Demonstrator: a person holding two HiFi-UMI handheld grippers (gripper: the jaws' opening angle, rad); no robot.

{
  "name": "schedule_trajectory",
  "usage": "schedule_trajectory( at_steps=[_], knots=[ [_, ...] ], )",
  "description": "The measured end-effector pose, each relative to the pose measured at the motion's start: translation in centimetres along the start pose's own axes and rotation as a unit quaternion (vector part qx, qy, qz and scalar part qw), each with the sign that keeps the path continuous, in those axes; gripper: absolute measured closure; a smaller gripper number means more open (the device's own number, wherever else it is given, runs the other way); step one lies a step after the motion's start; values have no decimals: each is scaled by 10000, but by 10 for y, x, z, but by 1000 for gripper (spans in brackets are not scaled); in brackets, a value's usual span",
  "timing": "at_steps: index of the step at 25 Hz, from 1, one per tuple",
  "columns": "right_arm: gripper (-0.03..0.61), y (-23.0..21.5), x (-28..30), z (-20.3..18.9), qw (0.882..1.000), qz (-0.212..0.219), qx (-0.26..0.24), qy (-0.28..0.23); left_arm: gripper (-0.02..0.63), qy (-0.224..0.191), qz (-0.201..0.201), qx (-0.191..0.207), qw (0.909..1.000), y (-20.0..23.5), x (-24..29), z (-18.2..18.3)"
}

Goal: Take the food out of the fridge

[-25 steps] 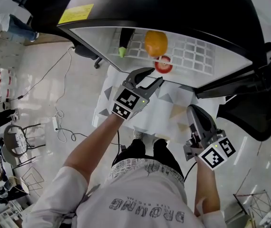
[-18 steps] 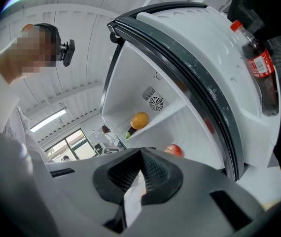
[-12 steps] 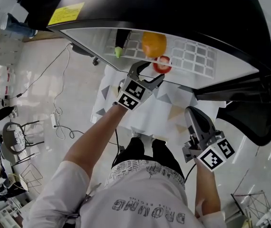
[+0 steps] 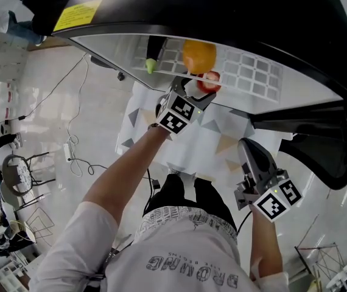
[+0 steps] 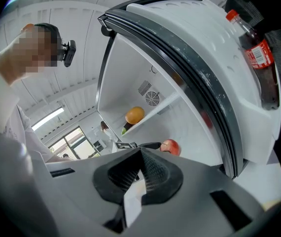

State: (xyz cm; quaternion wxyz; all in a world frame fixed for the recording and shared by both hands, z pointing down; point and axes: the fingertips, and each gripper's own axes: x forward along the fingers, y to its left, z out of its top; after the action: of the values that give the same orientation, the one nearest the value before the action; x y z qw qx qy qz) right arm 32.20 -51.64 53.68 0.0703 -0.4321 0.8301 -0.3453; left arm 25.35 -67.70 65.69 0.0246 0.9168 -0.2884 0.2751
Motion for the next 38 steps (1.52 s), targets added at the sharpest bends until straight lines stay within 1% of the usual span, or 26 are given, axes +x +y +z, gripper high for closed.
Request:
schedule_trajectory(
  at_steps=[6,15,20,24,31,38],
  knots=[
    [589,-5,-1,-4,10000,-58,3,52,287,87,-105,-63,9999,-3,11,-6],
    [589,-7,-4,-8,9999,-133,24,65,285,-2,-173,8,9999,-6,9,0],
    [589,-1,-5,-5,9999,-141,2,-4,285,-98,-238,-20,9997,-13,-5,5],
    [589,6,-5,-5,9999,-148,-21,-67,285,-185,-386,-50,9991,-22,-18,7],
    [589,21,-6,-3,9996,-184,-77,-184,285,-396,-486,-169,9979,-32,-51,15],
    [589,40,-8,2,9991,-221,-131,-349,285,-569,-681,-150,9959,-48,-87,26]
  ],
)
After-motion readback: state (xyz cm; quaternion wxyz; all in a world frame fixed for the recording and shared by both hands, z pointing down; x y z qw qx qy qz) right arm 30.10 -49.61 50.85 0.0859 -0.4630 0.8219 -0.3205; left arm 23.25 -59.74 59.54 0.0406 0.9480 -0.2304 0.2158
